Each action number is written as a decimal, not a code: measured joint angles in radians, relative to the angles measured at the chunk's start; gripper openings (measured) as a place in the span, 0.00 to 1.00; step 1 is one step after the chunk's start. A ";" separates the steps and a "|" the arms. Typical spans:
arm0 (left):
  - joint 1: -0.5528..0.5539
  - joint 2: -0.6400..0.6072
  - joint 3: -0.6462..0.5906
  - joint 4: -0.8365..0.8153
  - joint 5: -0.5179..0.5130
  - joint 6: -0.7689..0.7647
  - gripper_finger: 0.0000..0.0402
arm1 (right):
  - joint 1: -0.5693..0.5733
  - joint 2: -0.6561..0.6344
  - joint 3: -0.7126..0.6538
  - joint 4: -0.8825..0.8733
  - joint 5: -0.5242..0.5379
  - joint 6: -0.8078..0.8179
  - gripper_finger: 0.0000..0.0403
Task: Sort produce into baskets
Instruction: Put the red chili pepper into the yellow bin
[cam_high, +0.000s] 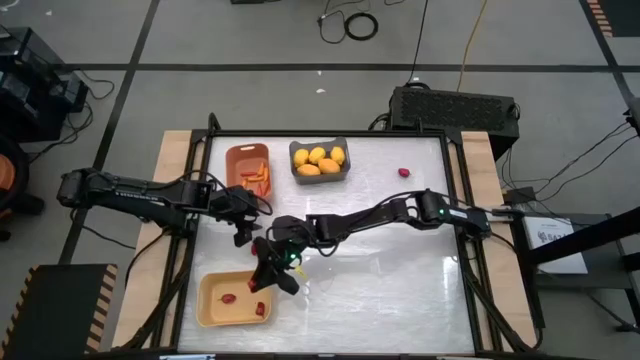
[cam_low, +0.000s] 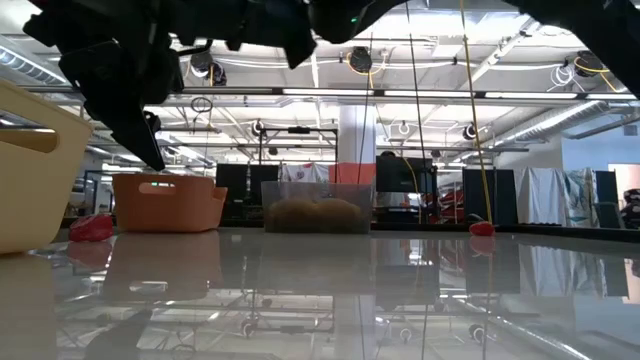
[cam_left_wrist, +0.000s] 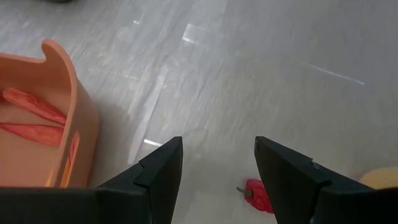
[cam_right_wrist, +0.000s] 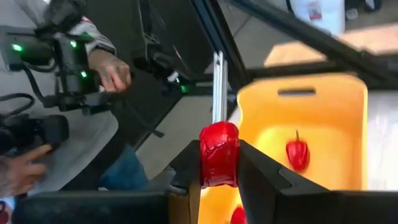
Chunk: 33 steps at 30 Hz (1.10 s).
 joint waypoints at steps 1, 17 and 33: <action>0.000 0.000 0.000 0.000 0.000 0.000 0.52 | -0.001 0.010 0.015 0.001 -0.007 -0.001 0.20; 0.000 0.000 0.000 -0.001 0.000 0.026 0.52 | -0.009 0.027 0.028 -0.011 0.012 0.000 0.41; 0.000 0.000 0.000 -0.008 0.000 0.024 0.52 | -0.096 -0.103 0.028 -0.550 -0.263 0.277 0.42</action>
